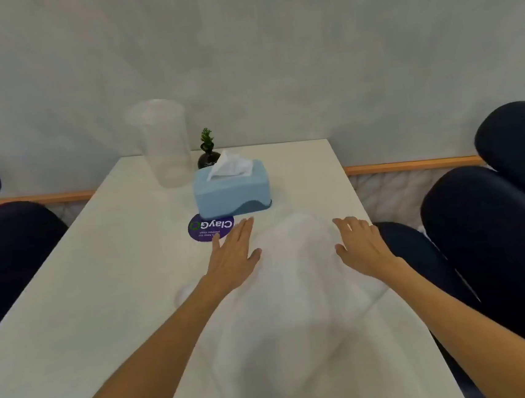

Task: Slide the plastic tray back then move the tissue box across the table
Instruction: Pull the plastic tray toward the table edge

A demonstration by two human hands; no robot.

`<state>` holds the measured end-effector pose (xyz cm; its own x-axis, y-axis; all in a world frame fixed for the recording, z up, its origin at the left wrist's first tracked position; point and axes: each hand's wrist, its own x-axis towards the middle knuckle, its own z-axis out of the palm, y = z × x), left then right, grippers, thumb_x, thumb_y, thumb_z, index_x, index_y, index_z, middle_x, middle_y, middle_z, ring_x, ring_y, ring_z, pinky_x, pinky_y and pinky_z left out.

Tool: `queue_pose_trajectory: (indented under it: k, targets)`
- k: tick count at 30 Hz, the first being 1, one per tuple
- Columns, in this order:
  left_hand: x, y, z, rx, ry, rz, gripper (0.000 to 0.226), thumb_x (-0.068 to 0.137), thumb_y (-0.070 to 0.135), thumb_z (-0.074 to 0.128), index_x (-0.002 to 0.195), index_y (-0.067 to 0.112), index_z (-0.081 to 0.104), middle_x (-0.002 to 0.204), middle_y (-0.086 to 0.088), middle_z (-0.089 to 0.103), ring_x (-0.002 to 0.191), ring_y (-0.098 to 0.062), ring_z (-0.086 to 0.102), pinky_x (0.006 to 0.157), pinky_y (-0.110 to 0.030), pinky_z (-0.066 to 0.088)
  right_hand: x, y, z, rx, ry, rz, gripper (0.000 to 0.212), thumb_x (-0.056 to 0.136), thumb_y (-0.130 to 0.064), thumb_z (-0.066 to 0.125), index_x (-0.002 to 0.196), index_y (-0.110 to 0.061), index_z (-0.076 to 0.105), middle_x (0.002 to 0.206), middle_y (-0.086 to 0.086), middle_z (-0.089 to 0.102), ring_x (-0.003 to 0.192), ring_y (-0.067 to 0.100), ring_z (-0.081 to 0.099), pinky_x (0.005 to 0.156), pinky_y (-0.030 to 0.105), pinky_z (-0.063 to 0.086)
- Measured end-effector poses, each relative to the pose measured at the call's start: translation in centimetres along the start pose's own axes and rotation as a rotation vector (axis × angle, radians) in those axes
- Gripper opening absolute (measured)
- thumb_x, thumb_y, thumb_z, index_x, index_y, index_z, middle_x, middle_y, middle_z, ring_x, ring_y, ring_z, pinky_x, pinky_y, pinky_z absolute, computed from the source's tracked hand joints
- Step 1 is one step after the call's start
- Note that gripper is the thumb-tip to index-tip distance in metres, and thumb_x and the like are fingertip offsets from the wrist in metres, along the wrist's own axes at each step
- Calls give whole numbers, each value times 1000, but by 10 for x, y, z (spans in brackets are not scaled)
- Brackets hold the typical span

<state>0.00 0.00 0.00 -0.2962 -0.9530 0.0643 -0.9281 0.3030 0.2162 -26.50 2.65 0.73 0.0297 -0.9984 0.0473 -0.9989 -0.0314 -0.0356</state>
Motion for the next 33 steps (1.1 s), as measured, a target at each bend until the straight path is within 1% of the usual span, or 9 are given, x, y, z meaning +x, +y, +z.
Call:
queue_pose_trajectory:
  k: [5,9,16,20,24,27,29,31,33]
  targets:
    - [15,0,17,-37,-121,-130,56,96,30,44,146,10,28,152,-9,35,136,-26,39,110,-44,34,0,22,17,-118,-99,160,35,93,-19,43,127,-8,46,123,13,58,111,33,55,93,42,44]
    - [20,0,27,-80,-20,-182,38,96,16,44,133,6,47,128,-16,54,112,-30,55,92,-40,49,9,30,23,-31,-76,153,21,94,-9,42,111,-6,55,112,11,62,99,29,61,81,36,46]
    - [28,-1,23,37,-10,-260,24,98,18,43,112,5,57,107,-15,63,91,-28,62,71,-31,46,32,37,20,68,-36,169,22,93,-4,44,112,-5,55,111,15,61,101,31,57,81,39,48]
    - [27,3,20,96,-52,-265,24,98,20,43,115,7,55,107,-14,63,91,-27,63,72,-30,46,21,42,23,69,-39,294,21,93,-10,47,113,-5,55,117,17,57,108,32,53,89,39,46]
    - [21,4,19,124,-64,-296,23,98,19,42,113,7,55,105,-14,63,89,-28,63,71,-32,46,3,48,25,346,-55,479,24,92,-4,49,115,2,52,122,24,49,108,39,49,88,43,49]
    - [15,5,19,101,-54,-332,22,97,19,44,110,6,56,103,-13,64,81,-26,59,69,-33,45,-10,49,22,563,-83,568,21,89,0,51,109,6,50,111,24,53,82,28,54,70,36,49]
    - [9,7,22,63,-38,-349,21,96,19,45,105,5,57,100,-12,66,75,-23,55,68,-33,47,-22,46,24,615,-132,590,6,88,1,52,94,3,51,89,17,55,62,18,49,58,30,44]
    - [2,11,25,16,-18,-376,19,96,19,45,100,6,58,97,-12,66,77,-26,59,67,-34,45,-34,39,28,617,-168,596,11,88,0,52,80,-3,46,70,7,49,53,13,43,48,23,39]
    - [-7,15,25,-27,-5,-410,19,95,19,46,97,6,59,95,-11,66,76,-27,58,63,-33,40,-42,35,30,618,-160,580,14,89,0,52,78,-6,45,66,3,46,52,11,43,43,18,33]
